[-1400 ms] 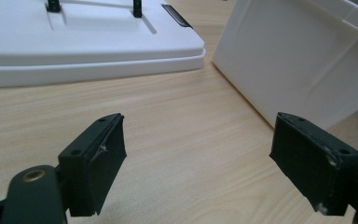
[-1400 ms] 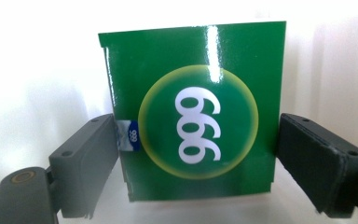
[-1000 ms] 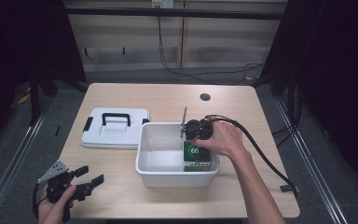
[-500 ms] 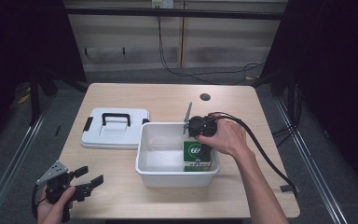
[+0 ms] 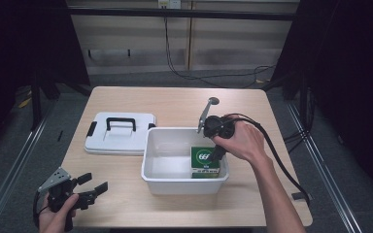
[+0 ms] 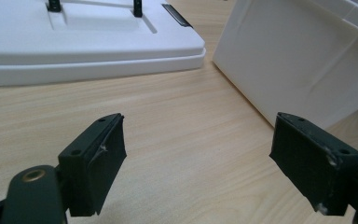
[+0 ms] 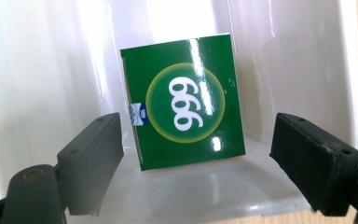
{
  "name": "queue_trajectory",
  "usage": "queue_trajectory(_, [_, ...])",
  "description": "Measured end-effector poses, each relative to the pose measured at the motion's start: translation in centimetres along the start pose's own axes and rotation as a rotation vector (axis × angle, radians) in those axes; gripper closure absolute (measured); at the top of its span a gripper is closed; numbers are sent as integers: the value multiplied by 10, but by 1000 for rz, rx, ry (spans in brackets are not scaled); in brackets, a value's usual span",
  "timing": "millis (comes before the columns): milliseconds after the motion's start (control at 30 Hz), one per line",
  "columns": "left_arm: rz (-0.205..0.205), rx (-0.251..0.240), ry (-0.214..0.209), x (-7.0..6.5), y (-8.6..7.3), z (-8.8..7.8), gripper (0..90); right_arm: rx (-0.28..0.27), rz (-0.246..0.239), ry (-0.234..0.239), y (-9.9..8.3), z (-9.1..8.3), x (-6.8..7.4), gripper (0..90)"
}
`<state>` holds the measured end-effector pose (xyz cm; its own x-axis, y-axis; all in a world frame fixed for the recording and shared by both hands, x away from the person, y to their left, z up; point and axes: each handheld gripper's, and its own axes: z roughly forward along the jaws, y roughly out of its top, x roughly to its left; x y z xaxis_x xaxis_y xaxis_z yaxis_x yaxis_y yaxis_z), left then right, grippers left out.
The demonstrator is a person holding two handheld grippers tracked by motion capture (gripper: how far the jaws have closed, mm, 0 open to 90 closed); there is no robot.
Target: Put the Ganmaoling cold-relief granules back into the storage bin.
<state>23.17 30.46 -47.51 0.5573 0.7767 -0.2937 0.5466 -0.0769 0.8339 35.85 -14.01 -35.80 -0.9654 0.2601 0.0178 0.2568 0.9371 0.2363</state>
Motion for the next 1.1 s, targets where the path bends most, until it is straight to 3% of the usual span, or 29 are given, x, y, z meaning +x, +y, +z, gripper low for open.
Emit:
queue_trajectory(400, [2,0,0,0,0,-1,173,-156,76,2,-18,-19,2,162])
queue_trajectory(567, [0,2,-1,-1,0,0,174,-176,94,-2,-28,-20,3,164])
queue_trajectory(833, [0,2,1,-1,0,0,173,-282,111,-25,-46,-28,7,164])
queue_trajectory(1100, [0,2,2,-1,0,0,174,-331,149,-51,-69,-36,11,164])
